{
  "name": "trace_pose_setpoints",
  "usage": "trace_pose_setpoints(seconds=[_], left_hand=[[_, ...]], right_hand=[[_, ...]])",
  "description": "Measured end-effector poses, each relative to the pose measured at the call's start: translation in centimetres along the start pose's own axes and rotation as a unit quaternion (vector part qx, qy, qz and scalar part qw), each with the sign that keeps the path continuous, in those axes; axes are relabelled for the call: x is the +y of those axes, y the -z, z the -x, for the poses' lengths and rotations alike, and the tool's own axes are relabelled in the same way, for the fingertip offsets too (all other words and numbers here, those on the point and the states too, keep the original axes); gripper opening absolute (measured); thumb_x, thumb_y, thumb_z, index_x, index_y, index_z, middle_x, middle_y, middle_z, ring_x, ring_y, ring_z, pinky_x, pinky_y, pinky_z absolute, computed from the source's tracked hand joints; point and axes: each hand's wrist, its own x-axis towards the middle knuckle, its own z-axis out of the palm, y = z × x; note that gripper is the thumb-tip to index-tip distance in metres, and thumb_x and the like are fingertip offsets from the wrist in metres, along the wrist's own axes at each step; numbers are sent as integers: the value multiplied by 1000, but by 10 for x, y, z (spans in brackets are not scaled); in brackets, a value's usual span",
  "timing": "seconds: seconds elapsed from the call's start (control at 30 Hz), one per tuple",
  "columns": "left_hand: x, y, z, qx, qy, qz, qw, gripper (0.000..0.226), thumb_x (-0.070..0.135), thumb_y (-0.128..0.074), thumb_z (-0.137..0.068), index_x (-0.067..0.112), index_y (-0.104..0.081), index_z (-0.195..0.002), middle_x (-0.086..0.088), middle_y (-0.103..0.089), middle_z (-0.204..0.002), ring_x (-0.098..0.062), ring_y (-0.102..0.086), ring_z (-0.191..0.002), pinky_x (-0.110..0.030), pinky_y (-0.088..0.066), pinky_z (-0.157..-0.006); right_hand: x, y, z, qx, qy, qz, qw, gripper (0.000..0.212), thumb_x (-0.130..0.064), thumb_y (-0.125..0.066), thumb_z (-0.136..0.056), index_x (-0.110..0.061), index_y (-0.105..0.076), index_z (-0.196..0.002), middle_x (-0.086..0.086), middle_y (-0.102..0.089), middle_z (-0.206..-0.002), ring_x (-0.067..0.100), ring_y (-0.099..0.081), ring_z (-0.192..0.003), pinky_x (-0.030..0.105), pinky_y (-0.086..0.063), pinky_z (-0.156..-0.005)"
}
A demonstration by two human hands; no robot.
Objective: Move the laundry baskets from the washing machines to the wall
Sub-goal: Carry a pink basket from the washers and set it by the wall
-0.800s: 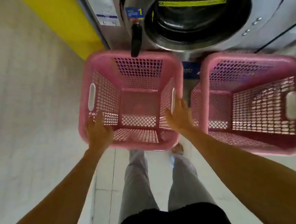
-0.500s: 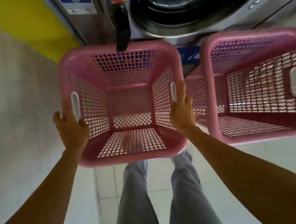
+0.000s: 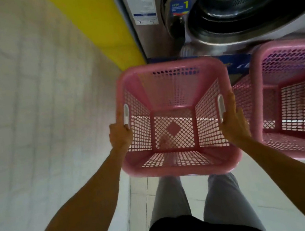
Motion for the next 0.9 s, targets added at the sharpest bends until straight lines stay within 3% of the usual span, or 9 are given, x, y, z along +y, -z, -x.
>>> trace_pose_setpoints(seconds=[0.13, 0.23, 0.3, 0.43, 0.53, 0.6, 0.73, 0.83, 0.9], left_hand=[[-13, -5, 82, 7, 120, 41, 992, 48, 20, -46, -95, 19, -41, -143, -23, -61, -98, -39, -67, -84, -49, -57, -77], [-23, -14, 142, 19, 165, 67, 984, 52, 22, -44, -96, 20, -33, -147, -22, -61, -98, -39, -67, -87, -50, -57, -78], [-27, -19, 180, 41, 189, 86, 977, 59, 22, -45, -95, 26, -26, -151, -21, -60, -95, -37, -66, -84, -47, -57, -76], [-34, -30, 263, 101, 237, 157, 953, 77, 22, -50, -93, 46, -6, -151, -18, -64, -86, -32, -67, -73, -44, -59, -68], [-41, -50, 324, 157, 292, 196, 923, 79, 20, -48, -93, 50, -3, -150, -19, -67, -84, -32, -67, -70, -46, -60, -67], [-43, -67, 368, 188, 335, 229, 894, 78, 20, -49, -93, 49, -4, -150, -17, -67, -78, -27, -65, -63, -44, -60, -62], [-45, -104, 455, 217, 415, 271, 841, 83, 11, -46, -92, 48, -1, -151, -20, -67, -85, -30, -65, -67, -42, -59, -64], [-48, -132, 521, 229, 465, 298, 801, 83, 11, -47, -93, 48, 1, -150, -21, -68, -97, -33, -68, -76, -43, -60, -69], [-54, -149, 563, 250, 487, 314, 776, 82, 11, -47, -94, 48, -2, -151, -18, -67, -98, -30, -67, -75, -37, -59, -65]], right_hand=[[8, 19, 25, -29, 61, 29, 997, 91, 2, -48, -99, -37, 5, -162, 33, -48, -141, 43, -63, -89, 47, -54, -68], [7, 30, 43, -59, 134, 92, 985, 87, 2, -46, -98, -29, 1, -164, 25, -37, -157, 52, -58, -114, 57, -54, -83], [7, 42, 46, -99, 167, 136, 972, 82, -1, -44, -100, -26, 1, -165, 25, -35, -158, 51, -60, -112, 55, -54, -83], [-5, 57, 51, -168, 224, 215, 936, 65, -6, -48, -97, -7, -27, -159, 30, -39, -153, 42, -59, -98, 41, -45, -77], [-27, 56, 69, -197, 305, 212, 907, 83, -3, -49, -97, -22, -4, -164, 23, -59, -125, 31, -60, -68, 40, -52, -62], [-43, 50, 86, -207, 336, 201, 897, 77, -12, -46, -103, -29, -3, -164, 22, -65, -104, 30, -60, -61, 37, -51, -57], [-60, 25, 133, -207, 416, 256, 848, 77, -15, -47, -102, -36, -3, -163, 24, -68, -107, 23, -51, -54, 25, -37, -49], [-57, 10, 183, -242, 473, 261, 806, 71, -21, -44, -104, -43, -1, -157, 18, -65, -94, 26, -60, -53, 26, -44, -43], [-53, 0, 218, -235, 516, 284, 773, 74, -21, -44, -105, -47, 2, -157, 17, -62, -91, 20, -55, -46, 20, -38, -37]])
